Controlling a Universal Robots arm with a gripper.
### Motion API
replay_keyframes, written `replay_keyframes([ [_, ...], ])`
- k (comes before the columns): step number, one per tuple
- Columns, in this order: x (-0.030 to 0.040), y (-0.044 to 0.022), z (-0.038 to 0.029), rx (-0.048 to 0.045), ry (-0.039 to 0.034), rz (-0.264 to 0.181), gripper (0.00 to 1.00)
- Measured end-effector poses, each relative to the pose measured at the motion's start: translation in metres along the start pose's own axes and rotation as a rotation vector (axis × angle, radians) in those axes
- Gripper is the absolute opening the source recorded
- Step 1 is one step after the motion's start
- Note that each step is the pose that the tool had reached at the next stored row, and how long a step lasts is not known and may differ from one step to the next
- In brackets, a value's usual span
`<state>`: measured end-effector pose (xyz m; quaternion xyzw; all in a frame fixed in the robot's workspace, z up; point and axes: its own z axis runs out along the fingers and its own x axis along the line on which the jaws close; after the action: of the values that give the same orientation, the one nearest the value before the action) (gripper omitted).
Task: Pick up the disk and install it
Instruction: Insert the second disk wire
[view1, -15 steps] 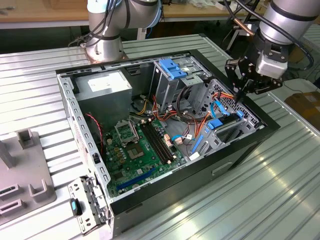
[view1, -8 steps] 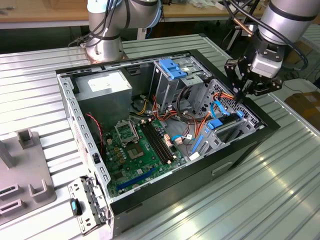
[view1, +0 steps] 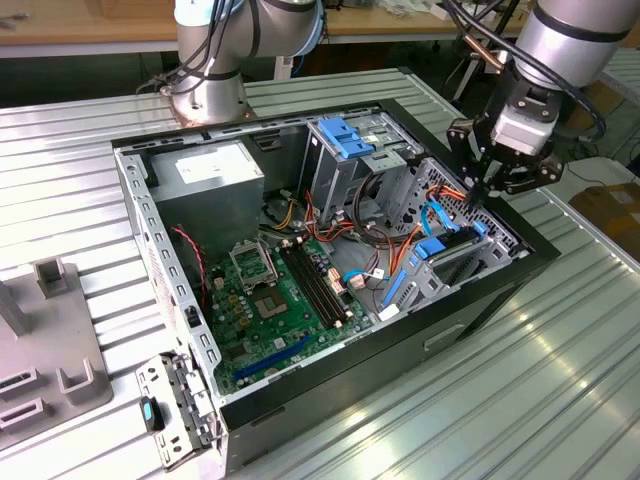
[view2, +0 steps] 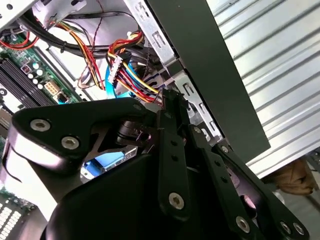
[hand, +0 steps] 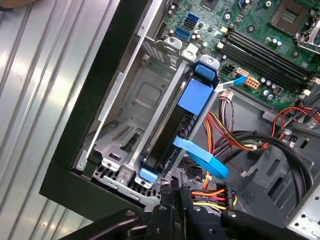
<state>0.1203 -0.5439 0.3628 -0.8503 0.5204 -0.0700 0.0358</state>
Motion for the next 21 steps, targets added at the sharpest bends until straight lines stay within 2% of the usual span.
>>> replay_keyframes([
  [3, -0.0001, 0.0001, 0.0002, -0.005, 0.0081, 0.059, 0.17],
  [6, -0.0001, 0.0003, 0.0006, -0.0135, 0.0221, 0.163, 0.17],
  [10, -0.0004, 0.0007, 0.0006, -0.0187, 0.0306, 0.226, 0.17],
  [12, -0.0009, 0.0017, 0.0004, -0.02, 0.0327, 0.241, 0.17],
  [16, -0.0009, 0.0017, 0.0004, -0.0201, 0.0328, 0.242, 0.17],
  [19, -0.006, 0.0113, -0.0012, -0.0203, 0.0324, 0.255, 0.17],
  [21, -0.006, 0.0113, -0.0012, -0.0225, 0.0353, 0.287, 0.17],
])
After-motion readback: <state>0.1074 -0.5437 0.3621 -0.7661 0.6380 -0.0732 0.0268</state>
